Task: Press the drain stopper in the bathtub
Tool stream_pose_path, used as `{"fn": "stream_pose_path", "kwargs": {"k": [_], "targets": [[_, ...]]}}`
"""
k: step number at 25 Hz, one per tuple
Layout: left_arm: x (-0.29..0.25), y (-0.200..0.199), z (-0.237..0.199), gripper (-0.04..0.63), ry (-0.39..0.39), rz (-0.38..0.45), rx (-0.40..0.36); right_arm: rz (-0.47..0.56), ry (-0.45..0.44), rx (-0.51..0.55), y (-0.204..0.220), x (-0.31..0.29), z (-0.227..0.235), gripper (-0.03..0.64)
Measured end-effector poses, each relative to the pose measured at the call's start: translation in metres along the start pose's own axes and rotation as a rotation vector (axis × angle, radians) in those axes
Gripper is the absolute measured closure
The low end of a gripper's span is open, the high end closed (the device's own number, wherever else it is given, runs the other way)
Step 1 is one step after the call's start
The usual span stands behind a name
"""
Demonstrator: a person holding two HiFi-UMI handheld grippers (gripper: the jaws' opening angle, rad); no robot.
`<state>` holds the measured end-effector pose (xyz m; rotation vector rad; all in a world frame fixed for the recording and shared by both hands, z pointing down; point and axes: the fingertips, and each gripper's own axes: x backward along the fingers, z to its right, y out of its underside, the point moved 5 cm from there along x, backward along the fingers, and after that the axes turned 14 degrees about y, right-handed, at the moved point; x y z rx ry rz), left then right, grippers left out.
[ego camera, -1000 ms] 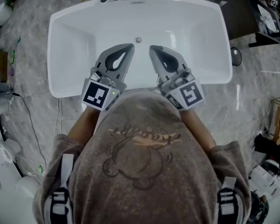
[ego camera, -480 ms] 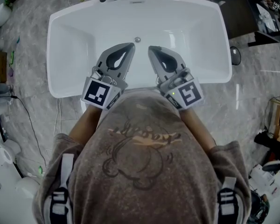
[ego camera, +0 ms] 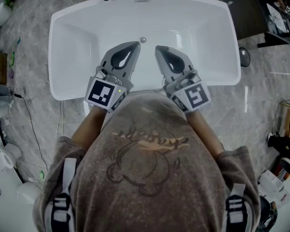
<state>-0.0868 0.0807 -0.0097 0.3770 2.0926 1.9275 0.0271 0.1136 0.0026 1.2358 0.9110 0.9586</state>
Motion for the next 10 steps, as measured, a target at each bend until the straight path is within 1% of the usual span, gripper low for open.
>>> {"fn": "stream_pose_path", "kwargs": {"k": [10], "targets": [[-0.005, 0.001, -0.008, 0.592, -0.019, -0.025, 0.019, -0.035, 0.054, -0.019, 0.006, -0.012, 0.006, 0.618]]}}
